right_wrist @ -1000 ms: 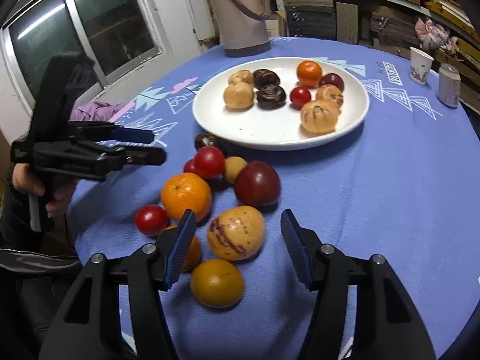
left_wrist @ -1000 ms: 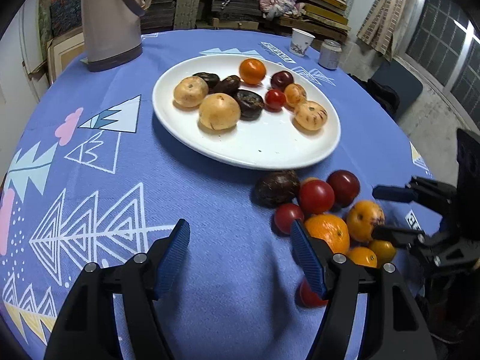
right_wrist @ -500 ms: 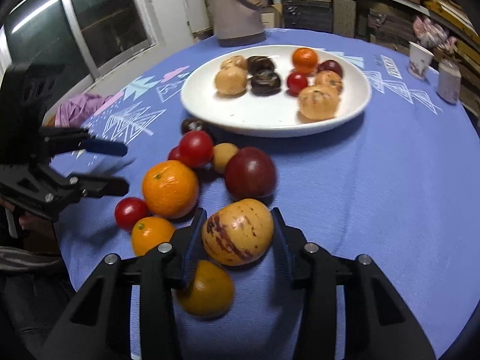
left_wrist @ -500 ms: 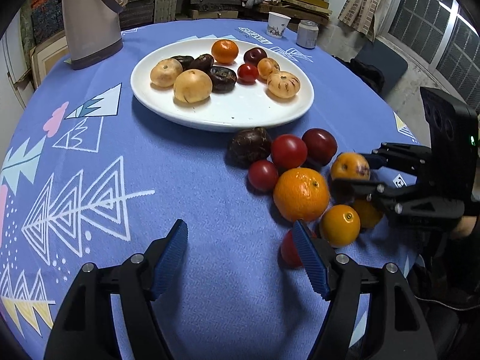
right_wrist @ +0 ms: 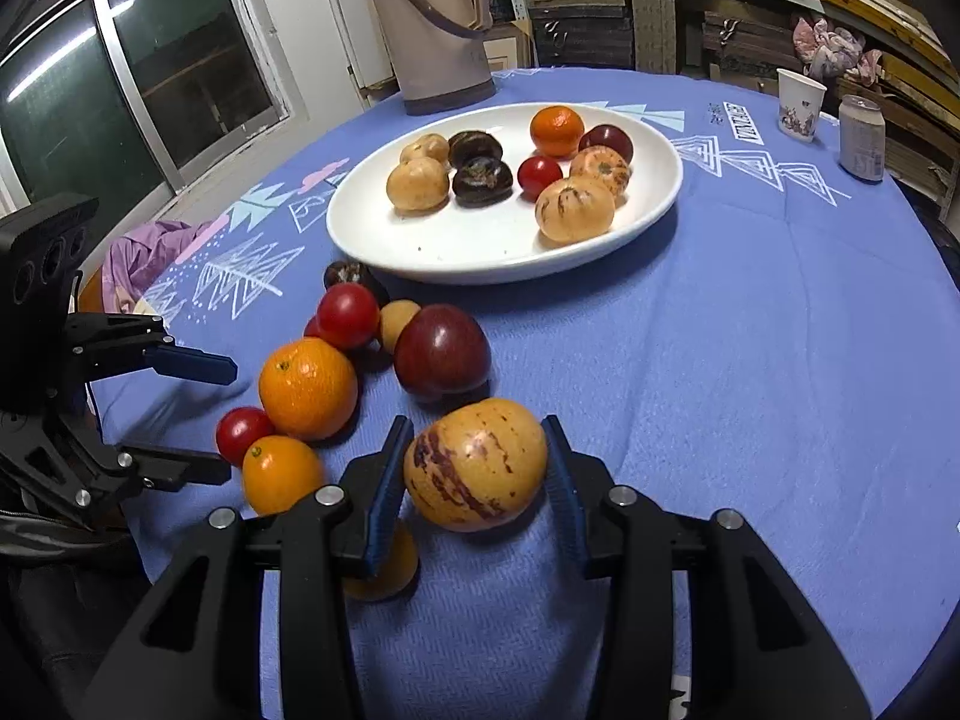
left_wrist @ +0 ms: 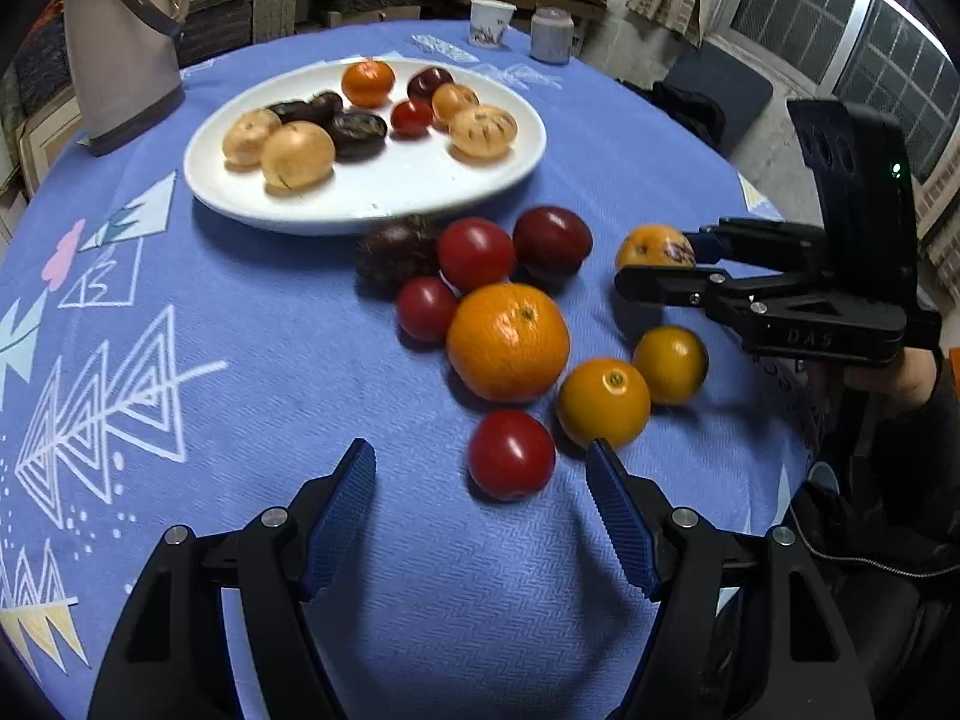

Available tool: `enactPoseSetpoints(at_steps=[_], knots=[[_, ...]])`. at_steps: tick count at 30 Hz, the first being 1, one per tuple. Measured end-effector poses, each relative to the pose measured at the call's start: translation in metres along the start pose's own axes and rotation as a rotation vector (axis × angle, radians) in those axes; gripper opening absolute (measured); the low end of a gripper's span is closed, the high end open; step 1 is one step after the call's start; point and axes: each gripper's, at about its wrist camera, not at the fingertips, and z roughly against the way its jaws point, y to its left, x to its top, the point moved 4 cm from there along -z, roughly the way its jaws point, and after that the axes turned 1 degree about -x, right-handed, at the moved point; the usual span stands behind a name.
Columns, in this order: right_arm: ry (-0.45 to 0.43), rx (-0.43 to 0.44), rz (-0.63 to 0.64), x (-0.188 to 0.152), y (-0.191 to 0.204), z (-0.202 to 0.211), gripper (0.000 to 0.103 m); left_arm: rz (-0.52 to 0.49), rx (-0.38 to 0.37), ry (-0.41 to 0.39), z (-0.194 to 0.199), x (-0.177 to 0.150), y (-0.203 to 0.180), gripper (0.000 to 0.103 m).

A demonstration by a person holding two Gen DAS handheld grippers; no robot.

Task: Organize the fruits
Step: 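Grasp a red tomato with the left tool while the right tool grasps a large yellow-orange tomato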

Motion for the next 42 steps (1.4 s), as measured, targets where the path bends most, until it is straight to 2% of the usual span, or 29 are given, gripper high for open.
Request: enactPoseSetpoints(at_steps=[2,3,5,6,7,11,16,19,20,23,28,30,34,39,42], knots=[[0.009,-0.005,-0.001,-0.003,0.0,-0.003,0.042,0.005,-0.008,0.007,-0.004,-0.002,0.001,0.061],[0.015,-0.01,0.0,-0.004,-0.001,-0.004,0.042,0.013,-0.015,0.016,-0.006,-0.002,0.002,0.048],[0.014,-0.011,-0.001,-0.006,-0.001,-0.004,0.043,0.022,-0.025,0.006,-0.007,-0.001,0.003,0.044],[0.015,-0.012,-0.001,-0.006,-0.001,-0.004,0.043,0.023,-0.042,0.008,-0.007,0.0,0.002,0.035],[0.016,-0.017,0.005,-0.007,-0.001,-0.004,0.043,0.019,-0.055,0.01,-0.008,0.0,0.0,0.031],[0.019,-0.043,0.022,-0.008,0.001,-0.004,0.048,0.011,-0.047,0.012,-0.011,0.002,-0.003,0.031],[0.026,-0.075,0.036,-0.009,0.001,-0.001,0.049,0.009,-0.036,0.012,-0.012,0.003,-0.004,0.033],[0.045,-0.104,0.059,-0.01,0.003,0.0,0.048,-0.002,-0.013,0.008,-0.012,0.0,-0.007,0.034],[0.057,-0.127,0.071,-0.011,0.003,-0.001,0.042,-0.003,-0.005,0.004,-0.012,0.0,-0.008,0.034],[0.065,-0.136,0.07,-0.015,0.003,0.001,0.043,0.006,0.004,-0.005,-0.012,0.0,-0.009,0.035],[0.052,-0.178,0.067,-0.022,0.0,0.011,0.052,0.003,0.034,-0.012,-0.012,-0.001,-0.012,0.035],[0.046,-0.192,0.069,-0.025,-0.002,0.016,0.059,0.001,0.047,-0.015,-0.012,-0.002,-0.013,0.035],[0.033,-0.196,0.059,-0.03,-0.005,0.019,0.06,0.003,0.056,-0.02,-0.013,-0.002,-0.014,0.035],[0.025,-0.277,0.097,-0.034,0.0,0.008,0.063,0.009,0.068,-0.035,-0.013,-0.003,-0.015,0.035],[0.025,-0.279,0.08,-0.033,-0.001,0.009,0.063,0.007,0.074,-0.042,-0.013,-0.004,-0.015,0.035]])
